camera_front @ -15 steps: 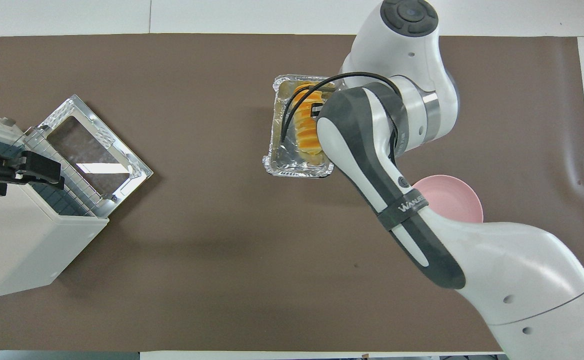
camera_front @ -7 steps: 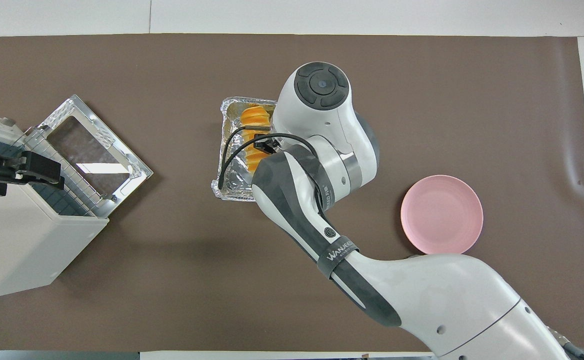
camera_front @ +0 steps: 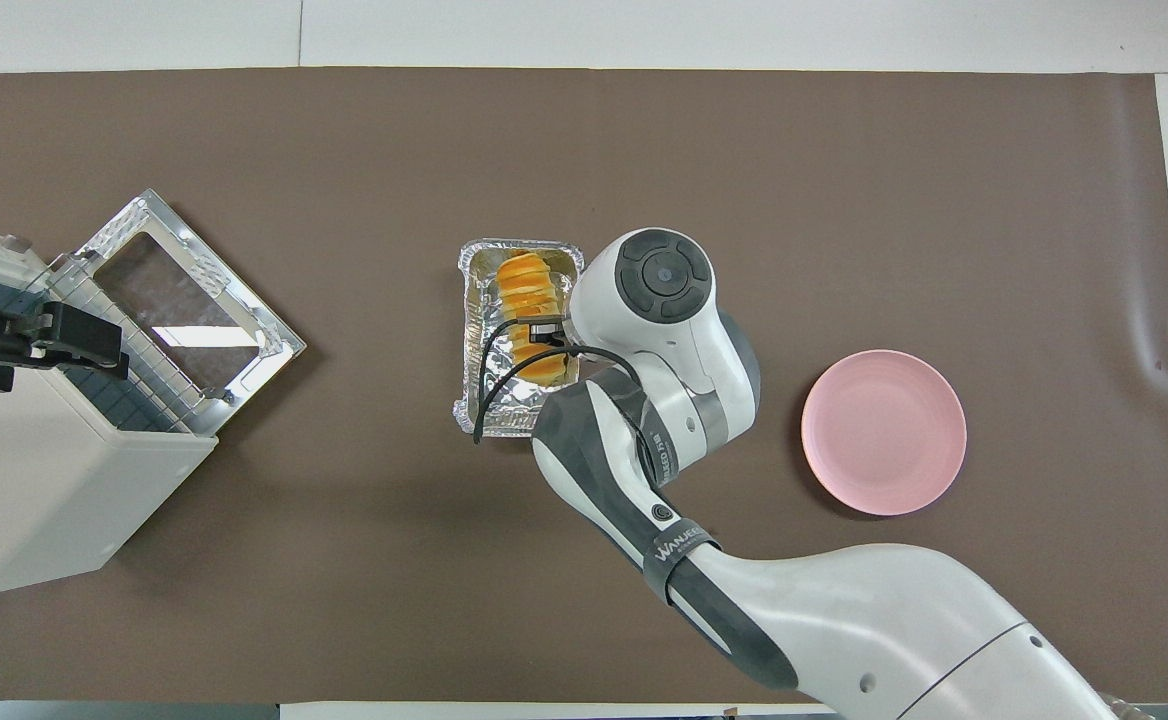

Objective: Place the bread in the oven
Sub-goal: 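Slide the foil tray toward the table center with the right gripper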

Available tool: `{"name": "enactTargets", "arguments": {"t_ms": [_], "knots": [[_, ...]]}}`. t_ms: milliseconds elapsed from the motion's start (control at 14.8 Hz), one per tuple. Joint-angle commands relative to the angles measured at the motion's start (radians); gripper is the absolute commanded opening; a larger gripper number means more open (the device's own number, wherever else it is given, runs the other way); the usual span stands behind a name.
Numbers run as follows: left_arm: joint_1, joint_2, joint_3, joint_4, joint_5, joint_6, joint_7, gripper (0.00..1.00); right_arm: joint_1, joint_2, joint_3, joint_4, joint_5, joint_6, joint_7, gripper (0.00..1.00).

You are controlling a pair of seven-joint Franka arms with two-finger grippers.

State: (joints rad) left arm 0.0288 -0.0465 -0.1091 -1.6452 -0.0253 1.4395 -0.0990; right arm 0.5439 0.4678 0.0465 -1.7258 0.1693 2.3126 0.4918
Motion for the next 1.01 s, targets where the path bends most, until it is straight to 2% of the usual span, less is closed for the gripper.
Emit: {"name": "enactTargets", "arguments": {"t_ms": [0,67,337,606,808,943], "knots": [[0.0,-0.018,0.002,-0.01,0.013,-0.011,-0.002,1.0,-0.004,-0.057,0.001,-0.074,0.001,0.027,-0.012,0.56],[0.0,-0.018,0.002,-0.01,0.013,-0.011,-0.002,1.0,-0.005,-0.057,0.001,-0.074,0.004,0.03,-0.004,1.0],[0.0,-0.018,0.002,-0.01,0.013,-0.011,-0.002,1.0,-0.03,-0.052,-0.002,-0.038,0.019,0.001,0.051,1.0],[0.0,-0.018,0.002,-0.01,0.013,-0.011,-0.002,1.0,-0.12,-0.058,-0.005,0.05,0.019,-0.148,0.088,1.0],[0.0,-0.018,0.002,-0.01,0.013,-0.011,-0.002,1.0,-0.183,-0.096,-0.01,0.055,0.01,-0.244,0.029,1.0],[0.0,-0.018,0.002,-0.01,0.013,-0.011,-0.002,1.0,-0.257,-0.124,-0.011,0.046,0.001,-0.318,-0.109,1.0]]}}
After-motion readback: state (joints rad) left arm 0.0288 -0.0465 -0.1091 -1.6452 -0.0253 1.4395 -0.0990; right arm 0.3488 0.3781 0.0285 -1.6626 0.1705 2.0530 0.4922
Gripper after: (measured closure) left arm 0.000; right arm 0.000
